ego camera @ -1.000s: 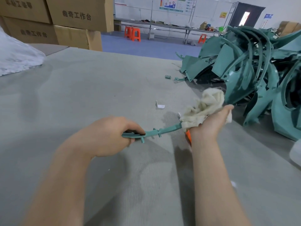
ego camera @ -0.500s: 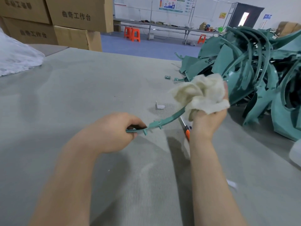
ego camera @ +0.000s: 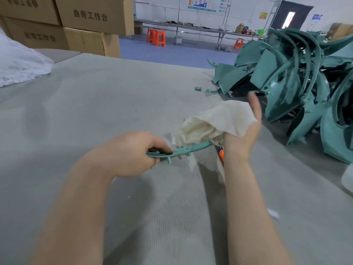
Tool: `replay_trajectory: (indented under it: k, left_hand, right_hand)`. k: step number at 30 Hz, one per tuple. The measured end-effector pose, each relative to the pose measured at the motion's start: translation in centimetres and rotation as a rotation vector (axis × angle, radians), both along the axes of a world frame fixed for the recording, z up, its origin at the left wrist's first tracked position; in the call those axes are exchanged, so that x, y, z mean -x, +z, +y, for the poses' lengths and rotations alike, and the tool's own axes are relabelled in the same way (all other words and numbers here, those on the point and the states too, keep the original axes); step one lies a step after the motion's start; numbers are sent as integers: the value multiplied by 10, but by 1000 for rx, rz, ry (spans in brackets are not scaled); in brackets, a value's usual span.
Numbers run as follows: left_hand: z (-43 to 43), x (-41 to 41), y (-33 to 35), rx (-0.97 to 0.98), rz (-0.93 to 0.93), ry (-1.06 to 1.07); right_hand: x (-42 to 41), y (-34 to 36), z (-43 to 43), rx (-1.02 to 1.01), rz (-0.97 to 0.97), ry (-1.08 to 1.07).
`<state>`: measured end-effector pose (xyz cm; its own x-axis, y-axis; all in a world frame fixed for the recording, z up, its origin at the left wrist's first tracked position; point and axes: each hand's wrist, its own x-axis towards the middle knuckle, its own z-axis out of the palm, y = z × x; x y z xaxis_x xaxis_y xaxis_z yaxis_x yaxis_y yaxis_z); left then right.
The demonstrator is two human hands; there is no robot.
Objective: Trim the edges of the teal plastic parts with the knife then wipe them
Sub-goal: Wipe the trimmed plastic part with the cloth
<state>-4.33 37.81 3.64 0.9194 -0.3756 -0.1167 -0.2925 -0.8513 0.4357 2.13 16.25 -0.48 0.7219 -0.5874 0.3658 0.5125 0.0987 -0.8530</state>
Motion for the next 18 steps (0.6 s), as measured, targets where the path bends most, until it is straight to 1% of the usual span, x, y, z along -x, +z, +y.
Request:
replay_trajectory:
  k: [2, 3, 5, 6, 8, 10, 11, 12, 13, 14, 15, 16, 17, 18]
  left_hand:
    - [0, 0, 0, -2, -13, 3]
    - [0, 1, -1, -1, -19, 4]
    - [0, 1, -3, 10, -22, 3]
    - [-1, 1, -3, 14, -31, 6]
    - [-2, -5, -3, 32, -122, 33]
    - [-3, -17, -1, 78, -325, 162]
    - [-4, -23, 2, 126, -423, 243]
    - [-5, -30, 4, 213, -488, 311]
    - [-8, -36, 5, 351, -516, 370]
    - [-13, -42, 6, 561, -495, 426]
    - [-18, -46, 5, 829, -416, 475]
    - [-23, -50, 3, 1126, -285, 502]
    - [-26, -54, 0, 1395, -137, 510]
    - [-29, -57, -6, 1593, -5, 503]
  right_hand:
    - [1, 0, 2, -61, -17, -14]
    - [1, 0, 1, -54, -6, -29]
    - [0, 1, 0, -53, 75, 9]
    - [-1, -2, 0, -12, 121, 7]
    - [1, -5, 2, 218, 226, -48]
    - [-1, -10, 4, 430, 349, -19]
    - [0, -10, 7, 542, 414, 43]
    - [2, -9, 12, 591, 446, 141]
    - [4, -7, 16, 609, 439, 216]
    - [6, -4, 19, 596, 393, 246]
    - [8, 0, 23, 540, 338, 221]
    - [9, 3, 24, 435, 286, 154]
    - [10, 6, 24, 283, 247, 84]
    - [12, 10, 23, 107, 224, 32]
